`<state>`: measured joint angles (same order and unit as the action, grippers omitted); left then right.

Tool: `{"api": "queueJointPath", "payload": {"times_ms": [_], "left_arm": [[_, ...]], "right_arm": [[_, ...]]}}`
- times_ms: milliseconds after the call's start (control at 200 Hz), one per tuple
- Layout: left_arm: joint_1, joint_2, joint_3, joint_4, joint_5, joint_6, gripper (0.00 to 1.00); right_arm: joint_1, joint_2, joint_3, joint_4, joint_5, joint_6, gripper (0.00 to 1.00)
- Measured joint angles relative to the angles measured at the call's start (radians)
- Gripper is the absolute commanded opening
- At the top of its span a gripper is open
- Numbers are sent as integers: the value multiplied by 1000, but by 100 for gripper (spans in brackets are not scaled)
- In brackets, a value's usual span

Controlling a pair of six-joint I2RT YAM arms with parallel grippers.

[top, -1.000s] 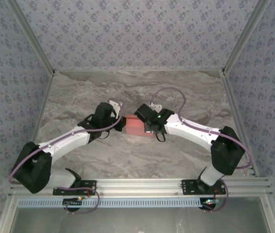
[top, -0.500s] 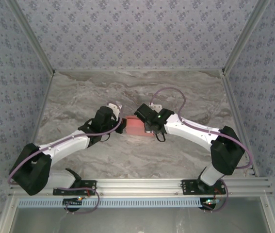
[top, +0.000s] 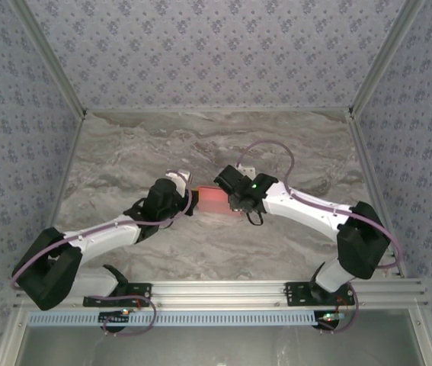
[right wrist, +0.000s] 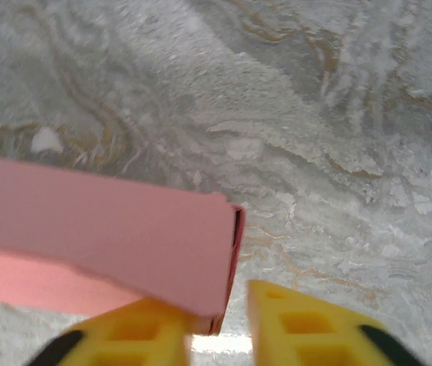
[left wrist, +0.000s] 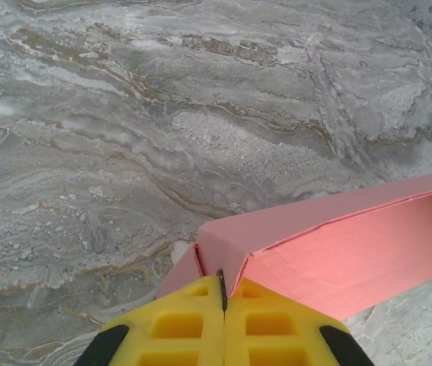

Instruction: Fold the paper box

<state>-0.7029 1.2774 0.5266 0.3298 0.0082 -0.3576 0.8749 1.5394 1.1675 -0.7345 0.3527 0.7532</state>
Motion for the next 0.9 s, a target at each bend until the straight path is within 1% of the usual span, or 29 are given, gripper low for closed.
{"api": "queueJointPath", "payload": {"times_ms": [85,165,220,335,360,420,475,555,615,710,809,904], "left_arm": [[-1,1,-1,4,-6,16,5],[-1,2,-1,4,-7,33,5],[-1,4,0,5,-6,43,5],[-1,17,1,16,-6,68,6],[0,20,2,18,-6,72,6],[0,25,3,21,-6,85,6],[-1,28,5,25,-5,97,7],[-1,28,5,25,-4,114,7],[-1,28,5,25,-1,127,8],[0,29,6,26,5,142,8],[0,37,6,38,7,154,8],[0,40,6,45,14,163,8]], "right_arm": [[-22,-48,-4,2,-53,-57,42],[-67,-122,-19,7,-112,-128,45],[-99,-175,-33,14,-158,-186,48],[-155,-281,-71,48,-263,-335,50],[-161,-294,-77,57,-280,-364,52],[-169,-323,-98,90,-316,-470,57],[-166,-343,-134,144,-358,-605,61],[-139,-364,-218,236,-410,-828,76],[-112,-368,-290,315,-432,-993,77],[-91,-348,-359,420,-444,-1181,77],[-91,-312,-363,529,-438,-1330,78],[-92,-288,-362,619,-436,-1422,79]]}}
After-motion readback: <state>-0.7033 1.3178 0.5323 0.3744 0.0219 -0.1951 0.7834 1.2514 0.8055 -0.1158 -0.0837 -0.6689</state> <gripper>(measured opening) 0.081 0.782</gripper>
